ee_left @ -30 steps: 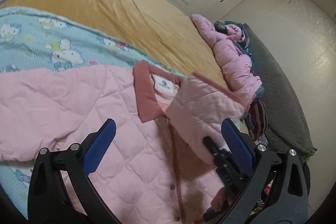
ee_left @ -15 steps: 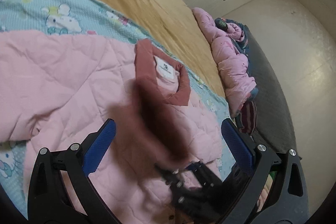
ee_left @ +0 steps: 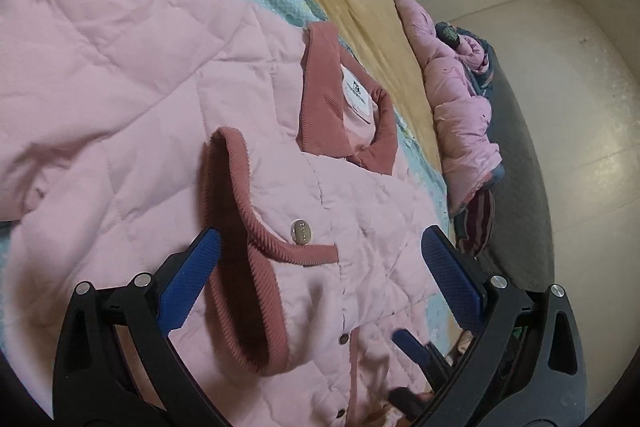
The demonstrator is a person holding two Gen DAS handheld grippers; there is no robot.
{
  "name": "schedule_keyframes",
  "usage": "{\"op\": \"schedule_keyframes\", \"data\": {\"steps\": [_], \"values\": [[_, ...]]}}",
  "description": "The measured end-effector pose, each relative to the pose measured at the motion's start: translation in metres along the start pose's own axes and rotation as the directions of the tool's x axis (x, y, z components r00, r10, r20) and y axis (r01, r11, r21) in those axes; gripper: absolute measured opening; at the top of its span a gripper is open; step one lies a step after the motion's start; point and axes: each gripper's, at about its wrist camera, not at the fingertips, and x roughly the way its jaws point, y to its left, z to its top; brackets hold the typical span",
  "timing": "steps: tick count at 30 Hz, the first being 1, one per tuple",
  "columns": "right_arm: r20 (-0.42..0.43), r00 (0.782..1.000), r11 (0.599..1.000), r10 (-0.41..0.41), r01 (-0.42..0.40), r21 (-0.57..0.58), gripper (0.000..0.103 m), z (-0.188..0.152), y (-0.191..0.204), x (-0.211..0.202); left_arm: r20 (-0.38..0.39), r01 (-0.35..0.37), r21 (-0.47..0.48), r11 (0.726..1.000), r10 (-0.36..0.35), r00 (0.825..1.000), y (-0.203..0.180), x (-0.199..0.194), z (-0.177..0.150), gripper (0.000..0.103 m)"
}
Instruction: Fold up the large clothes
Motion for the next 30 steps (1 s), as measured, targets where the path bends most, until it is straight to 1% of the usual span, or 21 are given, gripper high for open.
{"op": "schedule_keyframes", "data": {"steps": [1, 2, 3, 4, 5, 6, 7, 9, 12, 15, 17, 19, 20, 25, 29, 30], "values": [[0.014, 1.0, 1.0, -0.009, 0.009, 0.021, 0.084, -0.003, -0.006, -0.009, -0.002, -0.001, -0.009, 1.0, 0.001, 1.0, 0.001, 0.003, 0.0, 0.094], [0.021, 1.0, 0.999, -0.014, 0.013, 0.037, 0.084, -0.004, -0.012, -0.014, -0.004, 0.0, -0.016, 1.0, 0.0, 1.0, 0.002, 0.006, 0.0, 0.09], [0.03, 0.999, 0.998, -0.022, 0.02, 0.061, 0.084, -0.007, -0.02, -0.022, 0.0, -0.003, -0.016, 1.0, 0.003, 1.0, 0.002, 0.008, 0.0, 0.079], [0.037, 0.999, 0.996, -0.032, 0.029, 0.081, 0.084, -0.009, -0.027, -0.029, 0.006, -0.026, -0.008, 1.0, 0.026, 1.0, 0.001, 0.011, 0.0, 0.071], [0.044, 0.998, 0.994, -0.043, 0.039, 0.098, 0.084, -0.011, -0.033, -0.036, 0.014, -0.048, -0.004, 0.999, 0.048, 0.999, 0.001, 0.013, 0.001, 0.052], [0.049, 0.997, 0.993, -0.052, 0.046, 0.108, 0.084, -0.014, -0.037, -0.041, 0.022, -0.067, -0.002, 0.998, 0.067, 0.997, 0.001, 0.013, 0.001, 0.036], [0.054, 0.997, 0.991, -0.063, 0.056, 0.118, 0.084, -0.016, -0.042, -0.047, 0.035, -0.095, 0.0, 0.995, 0.095, 0.995, 0.002, 0.013, 0.001, 0.029], [0.063, 0.994, 0.988, -0.085, 0.076, 0.134, 0.084, -0.018, -0.051, -0.055, 0.054, -0.115, 0.005, 0.993, 0.114, 0.992, 0.003, 0.012, 0.004, 0.009], [0.081, 0.99, 0.984, -0.112, 0.1, 0.148, 0.083, -0.02, -0.058, -0.066, 0.089, -0.127, 0.039, 0.991, 0.124, 0.988, -0.001, 0.003, 0.01, 0.006], [0.104, 0.986, 0.981, -0.131, 0.114, 0.16, 0.083, -0.017, -0.065, -0.074, 0.146, -0.127, 0.105, 0.986, 0.111, 0.983, -0.018, -0.015, 0.012, 0.006], [0.122, 0.98, 0.979, -0.155, 0.136, 0.15, 0.082, -0.012, -0.067, -0.079, 0.2, -0.136, 0.164, 0.977, 0.103, 0.974, -0.032, -0.031, 0.014, 0.006], [0.123, 0.973, 0.974, -0.195, 0.178, 0.138, 0.082, -0.006, -0.07, -0.079, 0.231, -0.165, 0.204, 0.965, 0.117, 0.966, -0.038, -0.039, 0.018, 0.006], [0.122, 0.968, 0.97, -0.221, 0.204, 0.133, 0.082, -0.002, -0.072, -0.078, 0.228, -0.182, 0.216, 0.959, 0.132, 0.965, -0.036, -0.039, 0.02, 0.006], [0.137, 0.935, 0.943, -0.326, 0.311, 0.119, 0.082, 0.027, -0.09, -0.082, 0.189, -0.229, 0.205, 0.952, 0.191, 0.963, -0.018, -0.02, 0.023, 0.006], [0.131, 0.908, 0.916, -0.398, 0.387, 0.105, 0.082, 0.056, -0.108, -0.073, 0.186, -0.238, 0.185, 0.954, 0.204, 0.961, -0.006, -0.014, 0.021, 0.005], [0.123, 0.908, 0.915, -0.401, 0.39, 0.101, 0.082, 0.061, -0.111, -0.069, 0.187, -0.243, 0.186, 0.952, 0.208, 0.96, -0.005, -0.014, 0.021, 0.006]]}}
